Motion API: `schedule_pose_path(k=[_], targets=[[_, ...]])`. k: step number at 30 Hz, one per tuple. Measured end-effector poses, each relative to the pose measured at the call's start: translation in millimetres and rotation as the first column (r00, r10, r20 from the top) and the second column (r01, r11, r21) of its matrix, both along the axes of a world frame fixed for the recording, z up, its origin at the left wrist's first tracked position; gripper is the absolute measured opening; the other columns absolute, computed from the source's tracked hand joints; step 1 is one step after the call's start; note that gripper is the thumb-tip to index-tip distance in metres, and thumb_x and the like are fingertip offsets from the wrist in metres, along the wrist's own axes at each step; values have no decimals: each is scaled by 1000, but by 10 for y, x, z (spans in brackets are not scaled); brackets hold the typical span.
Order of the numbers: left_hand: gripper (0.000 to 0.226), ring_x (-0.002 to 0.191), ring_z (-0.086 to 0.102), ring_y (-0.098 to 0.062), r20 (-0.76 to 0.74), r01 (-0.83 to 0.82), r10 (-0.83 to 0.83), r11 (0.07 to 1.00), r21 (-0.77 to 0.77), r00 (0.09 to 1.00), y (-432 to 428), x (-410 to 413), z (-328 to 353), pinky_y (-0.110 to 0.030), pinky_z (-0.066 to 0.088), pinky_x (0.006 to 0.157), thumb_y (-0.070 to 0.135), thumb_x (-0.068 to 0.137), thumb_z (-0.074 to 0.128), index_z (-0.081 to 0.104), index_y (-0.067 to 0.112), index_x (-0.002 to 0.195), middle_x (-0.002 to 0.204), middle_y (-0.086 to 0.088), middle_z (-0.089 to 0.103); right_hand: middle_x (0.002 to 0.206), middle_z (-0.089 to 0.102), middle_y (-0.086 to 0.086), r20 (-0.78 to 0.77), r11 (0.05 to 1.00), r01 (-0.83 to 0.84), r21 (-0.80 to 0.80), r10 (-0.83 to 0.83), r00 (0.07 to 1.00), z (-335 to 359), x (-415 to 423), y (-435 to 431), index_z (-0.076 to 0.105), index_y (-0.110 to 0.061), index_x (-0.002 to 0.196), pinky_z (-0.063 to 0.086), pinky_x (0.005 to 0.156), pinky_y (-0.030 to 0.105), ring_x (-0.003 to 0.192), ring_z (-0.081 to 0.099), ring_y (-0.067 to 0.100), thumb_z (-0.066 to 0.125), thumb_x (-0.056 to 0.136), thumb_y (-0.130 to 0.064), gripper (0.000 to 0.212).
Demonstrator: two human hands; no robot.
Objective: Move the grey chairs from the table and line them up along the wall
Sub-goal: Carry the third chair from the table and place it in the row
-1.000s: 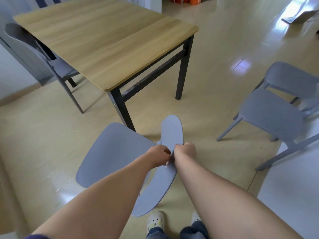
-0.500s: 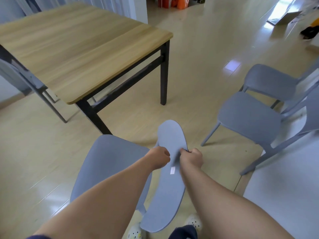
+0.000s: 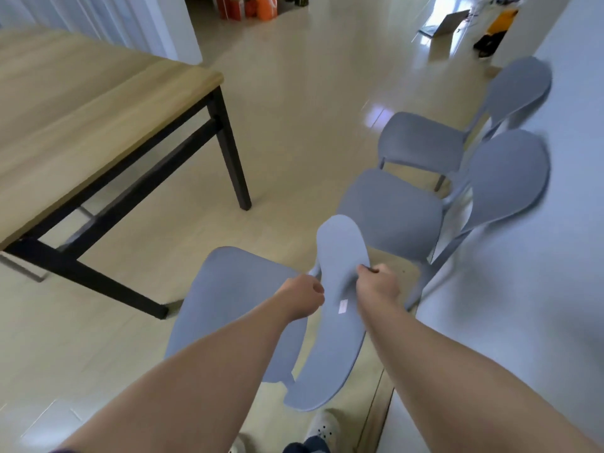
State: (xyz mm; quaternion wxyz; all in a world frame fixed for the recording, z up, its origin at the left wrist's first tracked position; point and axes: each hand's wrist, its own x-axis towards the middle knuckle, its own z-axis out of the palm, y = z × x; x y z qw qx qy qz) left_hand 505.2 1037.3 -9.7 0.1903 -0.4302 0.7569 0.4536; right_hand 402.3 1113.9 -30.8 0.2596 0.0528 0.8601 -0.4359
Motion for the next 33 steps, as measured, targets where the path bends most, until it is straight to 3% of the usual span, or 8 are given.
schedule_pose_path(k=[3, 7, 13, 17, 20, 28, 30, 33], targets=[[38, 80, 41, -17, 5, 42, -42, 999, -17, 999, 42, -161, -14, -28, 35, 72, 9, 89, 42, 32, 28, 58, 83, -5, 46, 109, 67, 23, -2, 1000, 30, 1, -30, 1000, 42, -183, 47, 63, 8, 107, 32, 70, 25, 81, 51, 27, 49, 95, -14, 30], [35, 83, 48, -20, 11, 91, -91, 995, -35, 996, -3, -330, -5, -30, 41, 75, 8, 90, 41, 40, 26, 61, 89, -6, 51, 84, 54, 17, -11, 995, 97, 1, -97, 995, 41, -388, 124, 63, 8, 92, 33, 70, 25, 78, 47, 24, 48, 96, -14, 27], [30, 98, 61, -29, 22, 190, -189, 980, -52, 982, -84, -500, 15, -36, 49, 87, 9, 92, 41, 63, 11, 113, 110, -14, 61, 62, 31, 1, 185, 993, 33, 113, -54, 981, -142, -292, 193, 32, -14, 62, 31, 52, 22, 53, 32, 17, 45, 91, -4, 34], [16, 88, 50, -23, 28, 293, -292, 954, -65, 956, -126, -653, 36, -30, 40, 77, 9, 92, 37, 52, 16, 90, 95, -7, 53, 66, 38, 3, 171, 988, 111, 104, -128, 977, -123, -318, 190, 42, -7, 70, 34, 54, 21, 56, 35, 18, 46, 88, 1, 20], [30, 85, 45, -21, 43, 339, -337, 939, -59, 941, -117, -728, 23, -28, 36, 74, 6, 92, 37, 41, 20, 65, 70, 1, 44, 63, 38, 2, 138, 985, 128, 116, -143, 980, -111, -342, 241, 46, -6, 73, 36, 59, 22, 56, 35, 19, 47, 86, 2, 16], [31, 90, 46, -20, 41, 550, -549, 833, -62, 835, 158, -917, 83, -26, 35, 79, 11, 96, 38, 44, 19, 67, 71, -1, 45, 66, 47, 6, 52, 959, 194, 208, -209, 977, -57, -527, 753, 50, -8, 71, 38, 62, 25, 58, 44, 25, 51, 86, 1, 17], [22, 90, 48, -21, 27, 565, -564, 824, -47, 825, 277, -971, 83, -27, 36, 79, 8, 95, 38, 59, 14, 92, 84, -7, 52, 67, 48, 8, 24, 945, 223, 241, -236, 971, -54, -568, 948, 51, -8, 68, 37, 64, 25, 61, 44, 27, 51, 86, 0, 20], [48, 89, 51, -23, -3, 551, -551, 834, -32, 834, 437, -1026, 69, -28, 38, 79, 5, 94, 36, 43, 11, 141, 96, -10, 53, 85, 60, 19, -20, 927, 233, 293, -238, 971, -18, -615, 1191, 66, 0, 86, 37, 68, 26, 75, 47, 28, 48, 89, -2, 18]])
